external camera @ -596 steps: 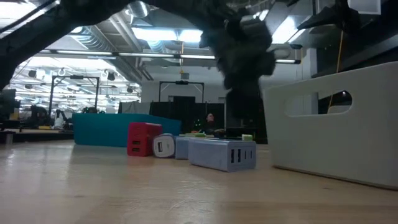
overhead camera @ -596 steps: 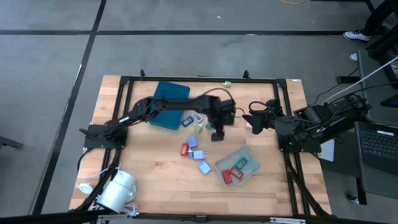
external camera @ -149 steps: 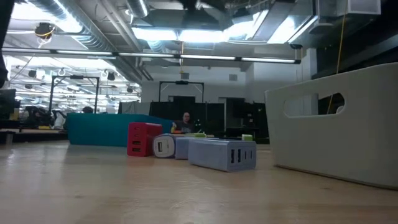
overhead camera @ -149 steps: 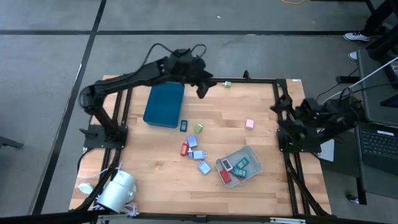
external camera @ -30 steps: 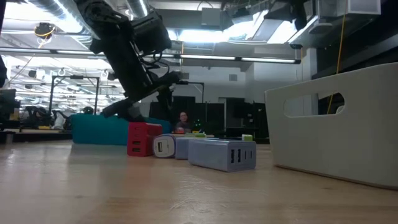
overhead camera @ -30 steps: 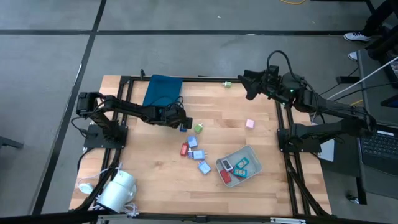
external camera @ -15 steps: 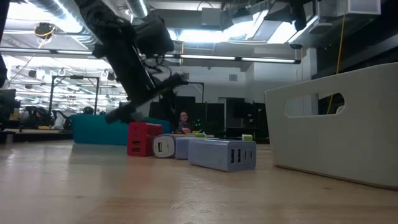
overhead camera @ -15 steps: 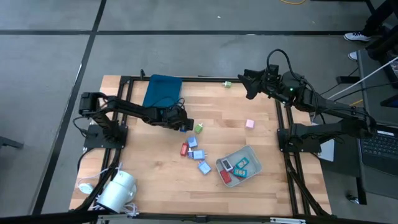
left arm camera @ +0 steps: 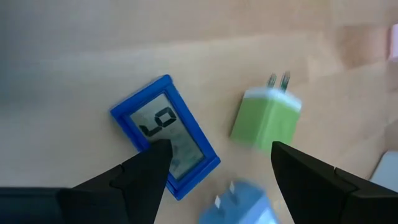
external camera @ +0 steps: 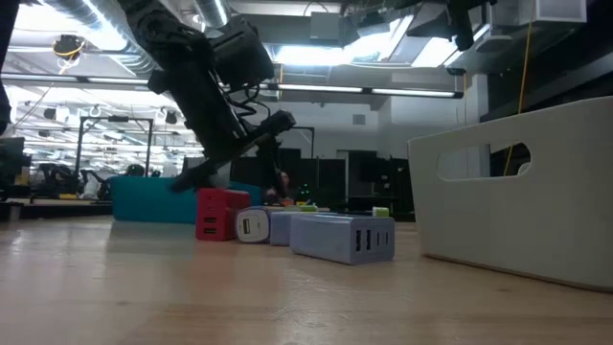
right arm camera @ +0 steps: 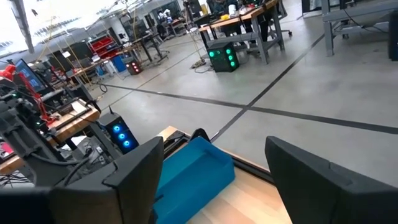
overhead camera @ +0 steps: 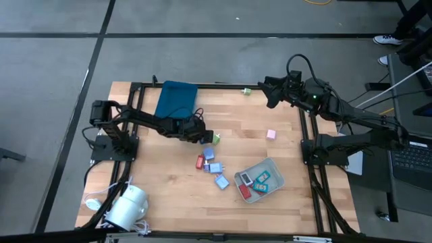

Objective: Pick & Place Office items
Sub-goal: Put the blue digital clock into the gray bin

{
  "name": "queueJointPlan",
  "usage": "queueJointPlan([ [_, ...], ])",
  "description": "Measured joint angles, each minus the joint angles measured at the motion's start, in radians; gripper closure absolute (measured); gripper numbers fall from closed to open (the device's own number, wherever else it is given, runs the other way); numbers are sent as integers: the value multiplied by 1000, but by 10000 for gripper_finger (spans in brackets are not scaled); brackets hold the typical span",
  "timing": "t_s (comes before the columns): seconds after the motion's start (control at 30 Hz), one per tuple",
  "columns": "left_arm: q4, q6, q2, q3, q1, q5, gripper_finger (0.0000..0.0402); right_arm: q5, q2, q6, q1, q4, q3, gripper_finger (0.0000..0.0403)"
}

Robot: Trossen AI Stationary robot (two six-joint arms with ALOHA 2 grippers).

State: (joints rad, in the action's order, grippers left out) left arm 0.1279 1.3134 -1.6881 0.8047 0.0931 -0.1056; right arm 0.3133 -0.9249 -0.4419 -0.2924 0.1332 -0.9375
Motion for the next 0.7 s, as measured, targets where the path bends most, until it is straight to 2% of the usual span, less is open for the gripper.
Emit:
queueJointPlan([
  [0.53, 74, 158, 3, 2, -100, -1, 142, -43, 0, -7, -54, 26, 0, 117],
  [0.7, 91, 155, 43, -7, -114, 8, 138, -45, 0, -3, -67, 33, 0, 117],
])
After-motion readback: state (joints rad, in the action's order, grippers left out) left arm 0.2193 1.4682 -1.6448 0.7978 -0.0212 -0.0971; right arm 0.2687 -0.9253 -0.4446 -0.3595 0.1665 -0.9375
